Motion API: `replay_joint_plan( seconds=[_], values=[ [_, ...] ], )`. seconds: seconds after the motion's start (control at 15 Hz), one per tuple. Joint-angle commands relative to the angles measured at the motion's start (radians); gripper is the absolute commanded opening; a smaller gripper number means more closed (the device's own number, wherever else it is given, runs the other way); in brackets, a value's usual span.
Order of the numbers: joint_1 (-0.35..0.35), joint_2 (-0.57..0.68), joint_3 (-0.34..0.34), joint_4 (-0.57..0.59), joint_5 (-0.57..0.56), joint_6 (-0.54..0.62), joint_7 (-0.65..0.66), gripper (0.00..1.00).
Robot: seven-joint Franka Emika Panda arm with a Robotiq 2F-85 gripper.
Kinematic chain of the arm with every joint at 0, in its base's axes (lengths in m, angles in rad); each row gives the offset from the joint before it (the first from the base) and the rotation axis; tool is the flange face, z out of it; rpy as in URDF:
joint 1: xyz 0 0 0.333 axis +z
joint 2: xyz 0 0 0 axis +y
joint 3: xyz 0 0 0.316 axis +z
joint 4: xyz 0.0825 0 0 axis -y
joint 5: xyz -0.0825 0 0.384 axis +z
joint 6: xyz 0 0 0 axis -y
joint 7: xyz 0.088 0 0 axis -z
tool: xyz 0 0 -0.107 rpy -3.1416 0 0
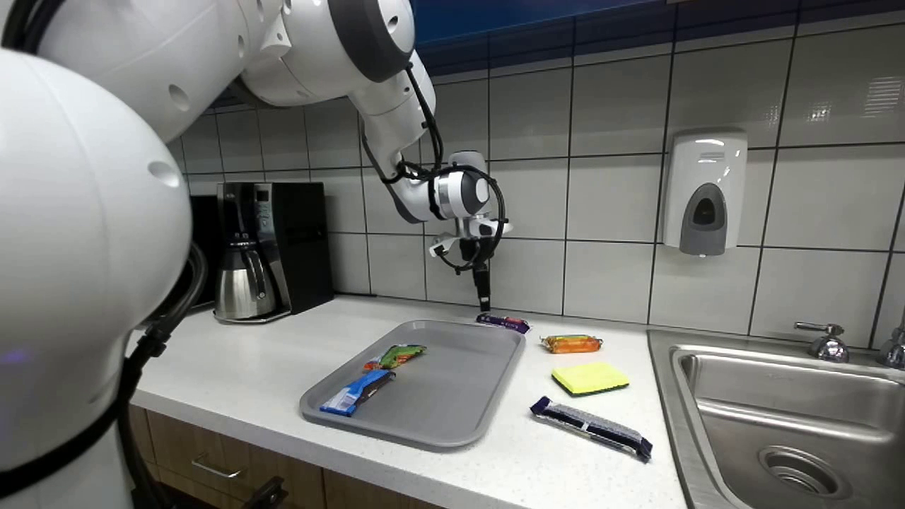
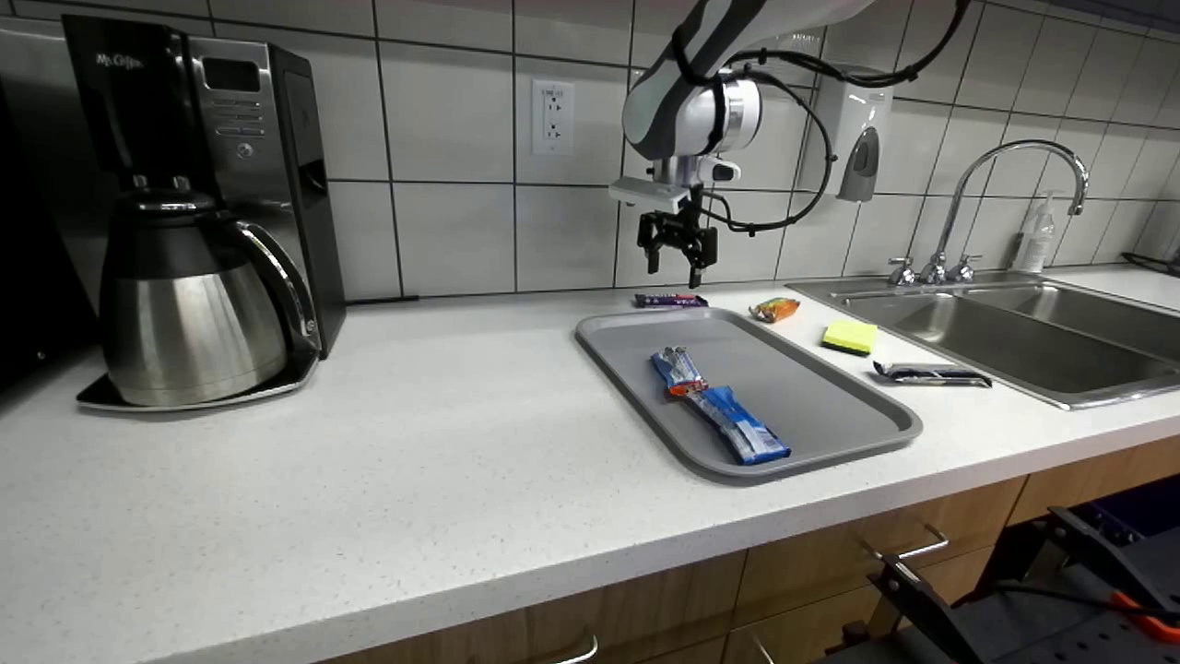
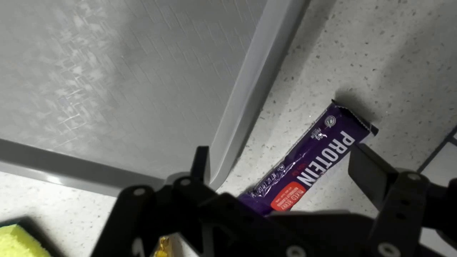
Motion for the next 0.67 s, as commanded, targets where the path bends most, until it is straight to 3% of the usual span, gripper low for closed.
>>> replay_joint_plan(
  seconds=[0.0,0.6],
  values=[
    [-0.029,0.066,0.007,0.124,0.018,-0.079,0.029,1.00],
    [-0.052,0.190,0.007,0.297,0.022,-0.161,0.097,1.00]
  ],
)
